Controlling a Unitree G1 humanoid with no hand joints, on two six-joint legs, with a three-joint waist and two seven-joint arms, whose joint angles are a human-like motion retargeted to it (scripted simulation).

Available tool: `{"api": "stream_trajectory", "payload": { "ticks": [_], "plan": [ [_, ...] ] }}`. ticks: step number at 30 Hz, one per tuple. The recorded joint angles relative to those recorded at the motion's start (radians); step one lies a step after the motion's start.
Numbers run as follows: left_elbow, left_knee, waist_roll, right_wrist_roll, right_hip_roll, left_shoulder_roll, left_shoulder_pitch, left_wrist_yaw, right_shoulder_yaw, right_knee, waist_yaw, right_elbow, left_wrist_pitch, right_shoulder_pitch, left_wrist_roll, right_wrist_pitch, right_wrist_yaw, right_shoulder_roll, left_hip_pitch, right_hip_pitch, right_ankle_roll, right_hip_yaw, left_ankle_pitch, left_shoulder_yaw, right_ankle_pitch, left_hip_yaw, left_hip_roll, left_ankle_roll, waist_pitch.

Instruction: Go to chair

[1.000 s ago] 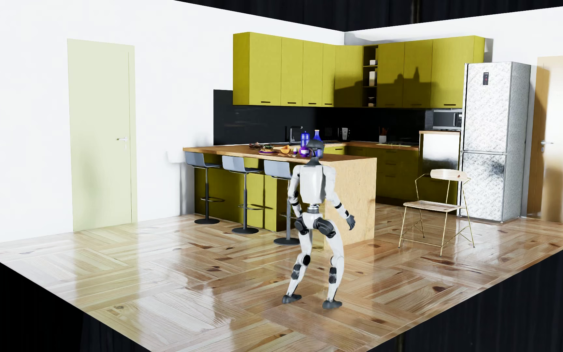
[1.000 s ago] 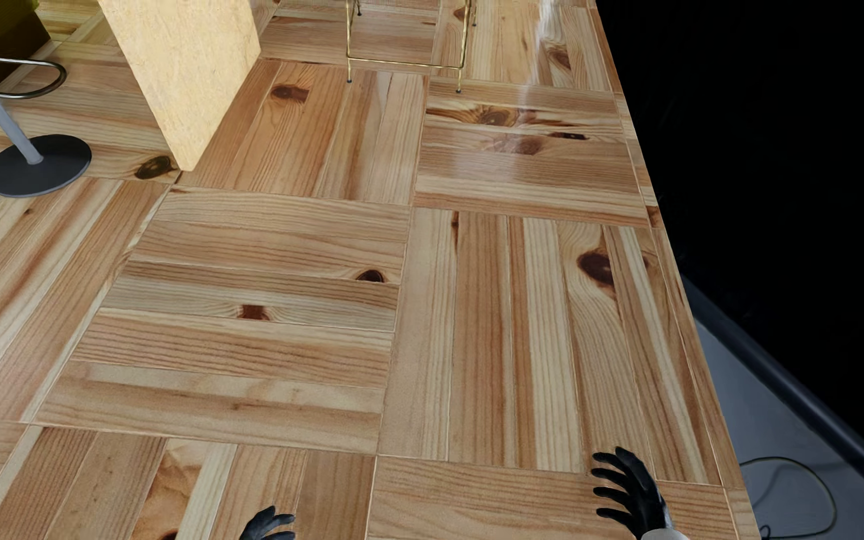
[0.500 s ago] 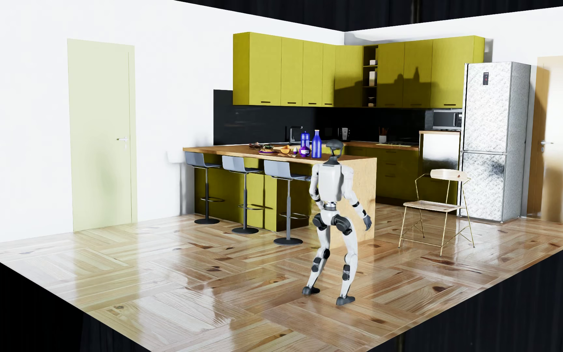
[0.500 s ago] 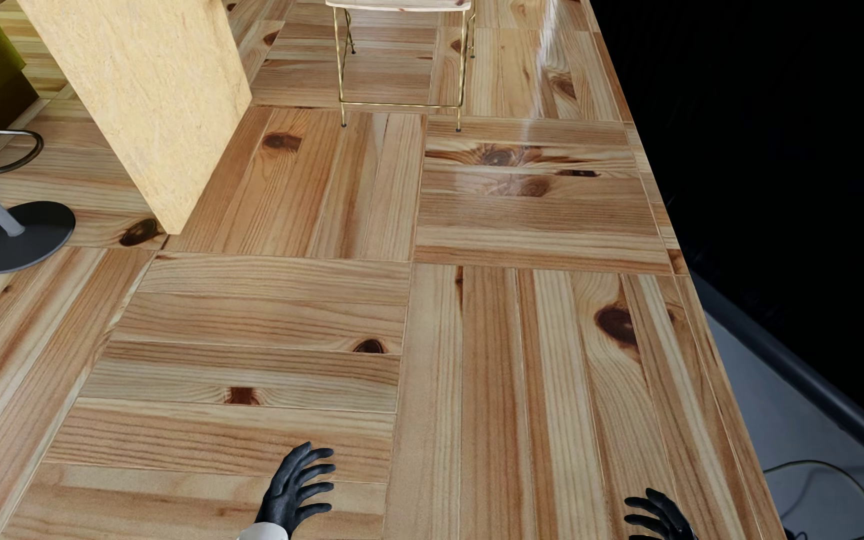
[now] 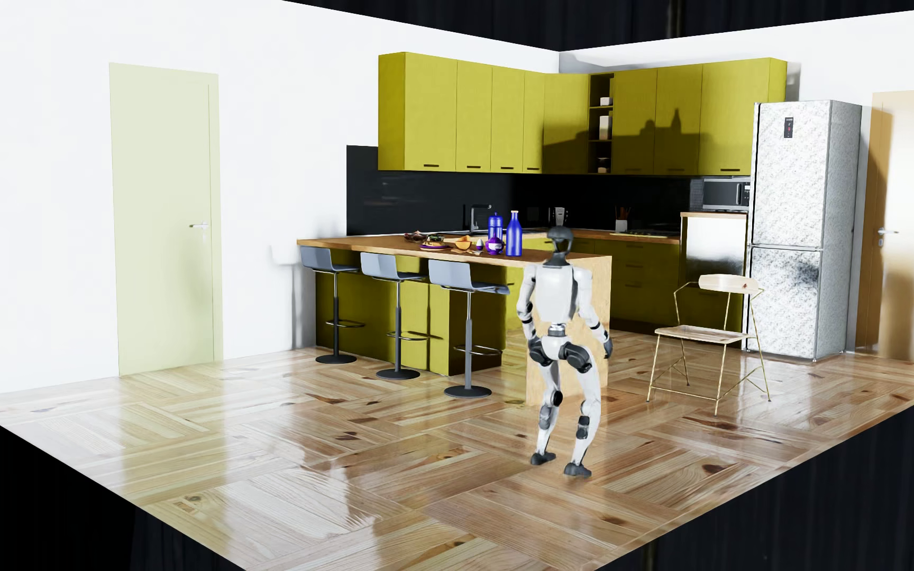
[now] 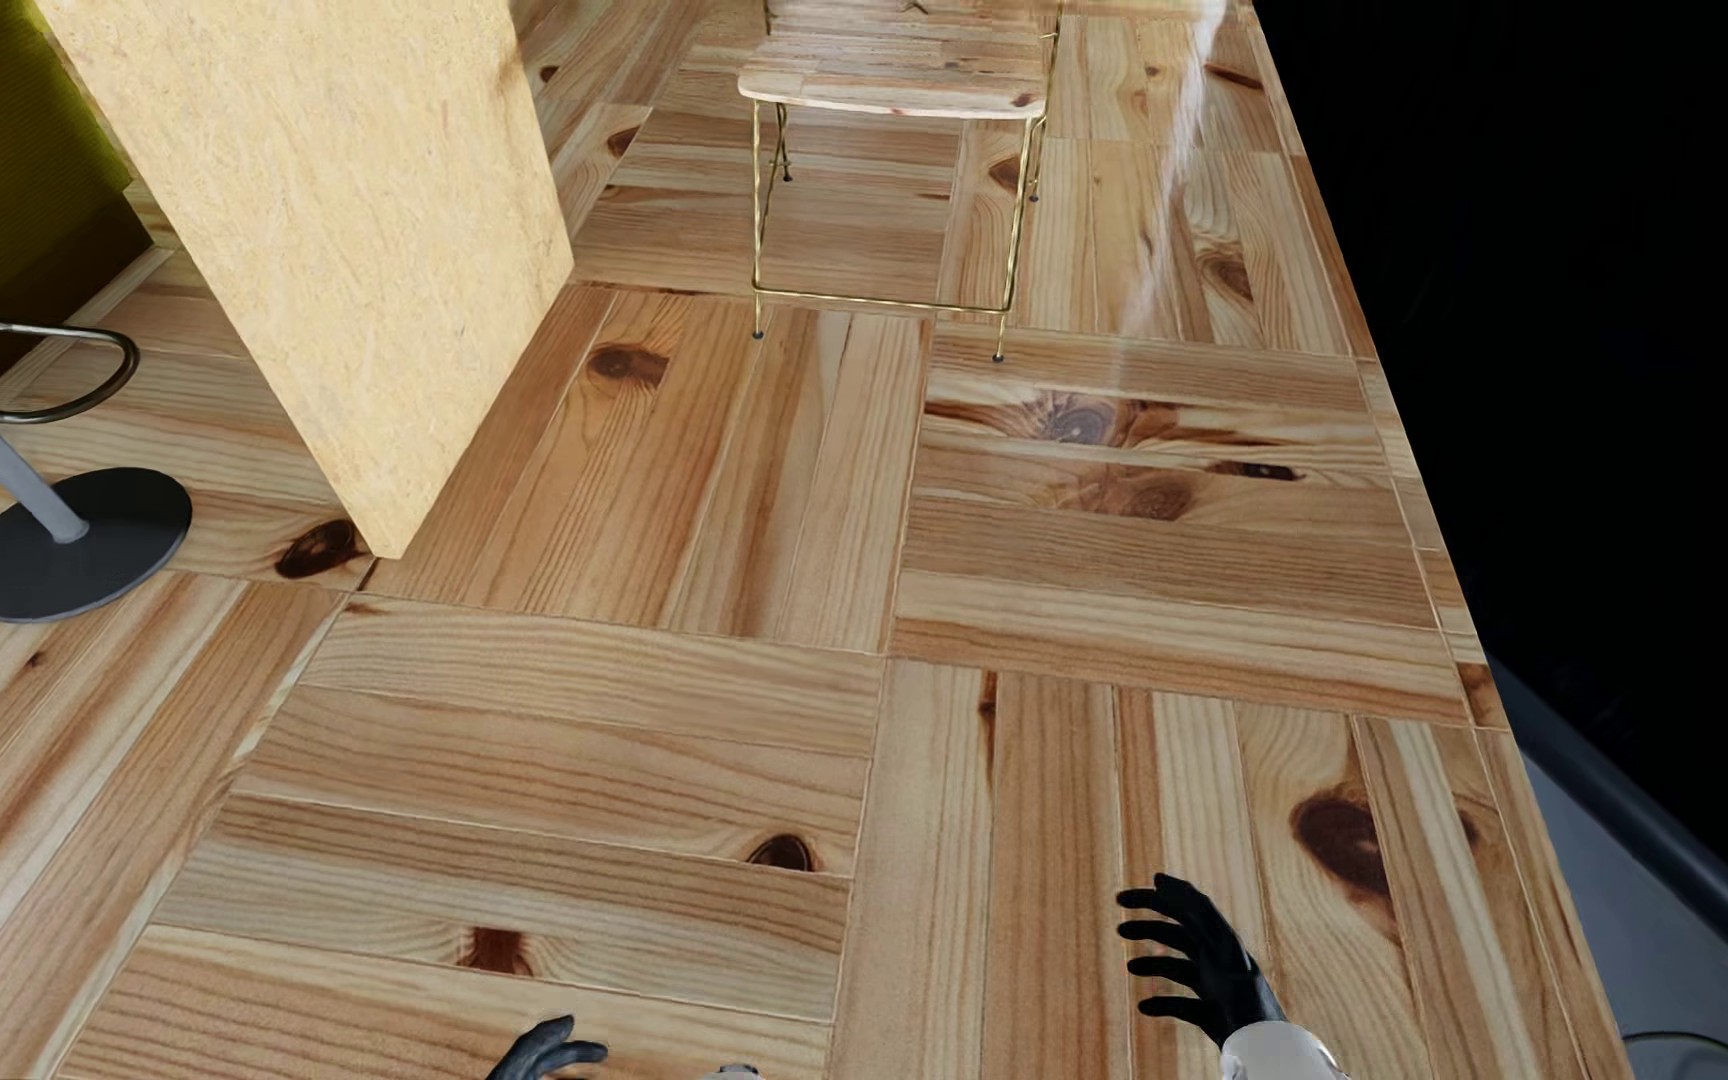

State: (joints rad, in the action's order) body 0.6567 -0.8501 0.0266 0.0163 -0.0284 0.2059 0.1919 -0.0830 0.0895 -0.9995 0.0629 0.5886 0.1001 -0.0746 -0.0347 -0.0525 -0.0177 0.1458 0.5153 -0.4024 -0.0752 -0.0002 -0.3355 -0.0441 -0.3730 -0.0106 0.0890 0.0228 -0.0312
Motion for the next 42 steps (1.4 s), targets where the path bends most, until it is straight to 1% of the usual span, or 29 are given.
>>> {"api": "stream_trajectory", "payload": {
  "ticks": [1, 2, 5, 6, 7, 8, 10, 13, 14, 15, 16, 17, 19, 20, 22, 23, 25, 26, 27, 28, 29, 30, 31, 32, 34, 35, 37, 39, 42],
  "plan": [
    [0.018, 0.021, -0.018, 0.010, 0.000, 0.013, 0.044, 0.004, -0.002, -0.093, -0.010, 0.006, -0.019, 0.012, 0.004, -0.025, 0.014, -0.026, -0.029, -0.052, -0.003, 0.009, -0.013, -0.004, 0.092, -0.004, -0.004, 0.000, 0.010],
    [0.045, 0.053, -0.045, 0.008, -0.009, 0.007, 0.091, 0.028, -0.026, -0.101, -0.041, -0.019, -0.045, -0.009, 0.032, -0.037, 0.037, -0.039, -0.064, -0.091, -0.006, 0.007, -0.022, -0.006, 0.086, -0.015, -0.012, 0.000, 0.023],
    [-0.052, 0.085, -0.123, -0.012, -0.062, -0.059, 0.021, 0.120, -0.063, 0.210, -0.099, 0.030, -0.078, -0.105, 0.107, 0.043, 0.115, 0.020, -0.157, -0.140, -0.023, 0.012, -0.077, 0.000, -0.045, -0.015, -0.047, 0.009, 0.011],
    [-0.062, 0.057, -0.124, -0.012, -0.081, -0.069, -0.018, 0.121, -0.064, 0.240, -0.098, 0.053, -0.101, -0.131, 0.107, 0.071, 0.120, 0.065, -0.181, -0.122, -0.029, 0.008, -0.117, -0.022, 0.096, -0.008, -0.052, 0.010, 0.003],
    [-0.060, 0.013, -0.102, -0.016, -0.072, -0.076, -0.056, 0.111, -0.077, 0.233, -0.093, 0.060, -0.121, -0.139, 0.105, 0.082, 0.105, 0.090, -0.189, -0.101, 0.003, 0.002, -0.147, -0.038, 0.120, 0.003, -0.044, 0.010, -0.004],
    [-0.042, -0.029, -0.067, -0.025, -0.058, -0.071, -0.076, 0.088, -0.082, 0.233, -0.088, 0.039, -0.131, -0.119, 0.104, 0.072, 0.068, 0.097, -0.188, -0.083, 0.000, -0.001, -0.153, -0.051, 0.100, 0.003, -0.031, -0.024, -0.009],
    [-0.017, -0.014, -0.008, -0.049, -0.048, -0.063, -0.070, 0.036, -0.071, 0.271, -0.044, -0.002, -0.090, -0.086, 0.110, 0.063, -0.041, 0.045, -0.218, -0.038, -0.004, -0.009, -0.151, -0.014, 0.076, 0.021, -0.024, 0.005, -0.002],
    [-0.051, -0.021, 0.011, -0.084, -0.073, -0.027, -0.044, 0.061, -0.112, 0.234, 0.005, 0.050, 0.005, -0.050, 0.103, 0.088, -0.136, 0.002, -0.271, 0.007, -0.012, -0.002, -0.155, -0.046, -0.012, 0.021, -0.052, -0.017, -0.016],
    [-0.058, -0.150, 0.011, -0.090, -0.078, -0.056, -0.073, 0.107, -0.112, 0.222, -0.001, 0.046, 0.036, -0.077, 0.097, 0.095, -0.140, 0.020, -0.219, 0.021, -0.014, 0.006, -0.077, -0.052, -0.035, 0.017, -0.059, -0.030, -0.034],
    [-0.066, -0.277, 0.007, -0.092, -0.079, -0.070, -0.084, 0.141, -0.109, 0.232, -0.014, 0.049, 0.051, -0.106, 0.098, 0.093, -0.133, 0.039, -0.152, 0.046, -0.015, 0.017, 0.085, -0.038, -0.049, 0.022, -0.072, -0.043, -0.043],
    [-0.061, -0.346, 0.016, -0.090, -0.071, -0.074, -0.068, 0.157, -0.110, 0.264, -0.029, 0.061, 0.054, -0.122, 0.097, 0.080, -0.119, 0.052, -0.084, 0.065, -0.016, 0.021, 0.197, -0.036, -0.053, 0.021, -0.067, -0.087, -0.024],
    [-0.055, -0.334, 0.031, -0.085, -0.069, -0.073, -0.055, 0.142, -0.104, 0.296, -0.022, 0.065, 0.056, -0.143, 0.085, 0.064, -0.095, 0.074, -0.039, 0.104, -0.020, 0.010, 0.142, -0.025, -0.062, -0.001, -0.047, -0.150, -0.011],
    [-0.086, -0.089, 0.052, -0.066, -0.056, -0.055, -0.001, 0.091, -0.057, 0.289, 0.011, 0.015, 0.053, -0.070, 0.008, -0.010, -0.038, 0.047, 0.002, 0.152, -0.031, 0.002, -0.089, 0.029, -0.114, -0.030, -0.018, -0.106, 0.001],
    [-0.013, -0.015, 0.034, -0.061, -0.071, -0.012, -0.005, 0.082, -0.059, 0.149, 0.017, 0.018, 0.030, -0.017, -0.026, -0.012, -0.010, -0.010, -0.026, 0.121, -0.039, 0.004, -0.061, 0.019, -0.134, -0.031, -0.022, -0.016, -0.006],
    [0.062, -0.001, -0.005, -0.046, -0.049, 0.001, 0.029, 0.107, -0.031, -0.160, -0.020, 0.044, -0.036, 0.010, -0.022, -0.014, 0.049, -0.008, -0.076, -0.057, -0.036, 0.029, -0.099, -0.039, 0.139, -0.017, -0.026, -0.015, -0.012],
    [0.052, 0.038, -0.044, -0.041, -0.030, -0.013, 0.062, 0.115, -0.048, -0.166, -0.060, 0.011, -0.064, -0.005, 0.021, -0.030, 0.078, -0.004, -0.119, -0.125, -0.031, 0.027, -0.105, -0.016, 0.120, -0.018, -0.027, -0.009, -0.015],
    [-0.026, 0.089, -0.122, -0.017, -0.013, -0.053, 0.046, 0.127, -0.086, -0.026, -0.100, 0.006, -0.086, -0.058, 0.103, -0.002, 0.108, 0.017, -0.208, -0.210, -0.033, 0.006, -0.135, -0.016, 0.036, -0.026, -0.032, 0.006, -0.012],
    [-0.071, 0.077, -0.147, 0.002, -0.022, -0.070, 0.026, 0.123, -0.104, 0.092, -0.104, 0.015, -0.093, -0.096, 0.112, 0.036, 0.108, 0.037, -0.234, -0.227, -0.041, -0.003, -0.171, -0.019, 0.014, -0.016, -0.040, 0.000, -0.006],
    [-0.083, -0.083, -0.163, 0.018, -0.037, -0.067, -0.022, 0.107, -0.100, 0.206, -0.076, 0.061, -0.095, -0.084, 0.101, 0.072, 0.085, 0.053, -0.203, -0.208, -0.043, -0.004, -0.153, -0.020, 0.083, -0.011, -0.045, 0.000, -0.029],
    [-0.099, -0.317, -0.138, 0.022, -0.028, -0.072, -0.043, 0.087, -0.077, 0.207, -0.054, 0.093, -0.088, -0.056, 0.087, 0.106, 0.044, 0.097, -0.096, -0.195, 0.005, -0.013, -0.031, -0.024, 0.192, 0.007, -0.040, -0.066, -0.035],
    [-0.064, -0.419, -0.093, 0.010, -0.017, -0.046, -0.030, 0.061, -0.090, 0.200, -0.054, 0.061, -0.078, -0.036, 0.080, 0.133, -0.018, 0.112, 0.008, -0.185, 0.082, -0.020, 0.108, -0.062, 0.165, 0.019, -0.043, -0.111, -0.028],
    [-0.062, -0.344, -0.049, -0.016, -0.019, -0.036, -0.003, 0.032, -0.088, 0.213, -0.051, 0.042, -0.042, -0.047, 0.081, 0.179, -0.078, 0.096, 0.036, -0.147, 0.028, -0.020, 0.055, -0.032, 0.148, 0.024, -0.036, -0.067, -0.027],
    [-0.065, -0.191, -0.004, -0.045, -0.017, -0.022, 0.020, 0.011, -0.076, 0.206, -0.046, 0.019, 0.005, -0.052, 0.081, 0.200, -0.122, 0.067, 0.033, -0.120, 0.031, -0.022, -0.036, 0.004, 0.107, 0.035, -0.013, -0.024, -0.021],
    [-0.005, -0.030, 0.026, -0.067, -0.013, 0.020, 0.024, 0.002, -0.038, 0.166, -0.052, 0.016, 0.044, -0.035, 0.082, 0.182, -0.144, 0.025, 0.009, -0.126, 0.046, -0.016, -0.015, 0.027, 0.043, 0.046, 0.010, 0.064, 0.004],
    [-0.015, 0.025, 0.017, -0.044, -0.043, -0.007, -0.018, 0.040, -0.048, 0.187, -0.004, 0.041, 0.111, -0.107, 0.052, 0.090, -0.108, -0.010, -0.064, -0.063, 0.014, 0.001, -0.038, 0.021, 0.027, 0.037, -0.029, 0.038, 0.031],
    [-0.005, 0.043, 0.023, -0.025, -0.042, -0.022, -0.013, 0.059, -0.051, 0.207, 0.001, 0.044, 0.102, -0.097, 0.036, 0.016, -0.067, -0.002, -0.108, -0.020, 0.012, 0.000, -0.056, 0.003, 0.012, 0.035, -0.026, 0.038, 0.027],
    [0.010, 0.083, 0.020, -0.023, -0.040, -0.034, -0.025, 0.061, -0.046, 0.245, -0.002, 0.017, 0.048, -0.093, 0.028, -0.051, 0.005, 0.047, -0.160, 0.029, 0.009, 0.002, -0.085, 0.013, -0.015, 0.025, -0.022, 0.037, 0.034],
    [-0.005, 0.110, 0.006, -0.045, -0.043, -0.052, -0.014, 0.043, -0.061, 0.271, 0.002, 0.011, -0.017, -0.090, 0.045, -0.020, 0.021, 0.048, -0.211, 0.078, 0.004, 0.002, -0.119, -0.001, -0.049, 0.018, -0.022, 0.034, 0.021],
    [-0.016, 0.136, -0.017, -0.089, -0.038, -0.037, 0.029, 0.024, -0.025, 0.231, 0.015, -0.004, -0.107, -0.036, 0.058, 0.047, -0.023, 0.007, -0.265, 0.099, -0.016, 0.010, -0.169, -0.017, -0.061, 0.020, -0.018, 0.030, -0.016]
  ]
}}
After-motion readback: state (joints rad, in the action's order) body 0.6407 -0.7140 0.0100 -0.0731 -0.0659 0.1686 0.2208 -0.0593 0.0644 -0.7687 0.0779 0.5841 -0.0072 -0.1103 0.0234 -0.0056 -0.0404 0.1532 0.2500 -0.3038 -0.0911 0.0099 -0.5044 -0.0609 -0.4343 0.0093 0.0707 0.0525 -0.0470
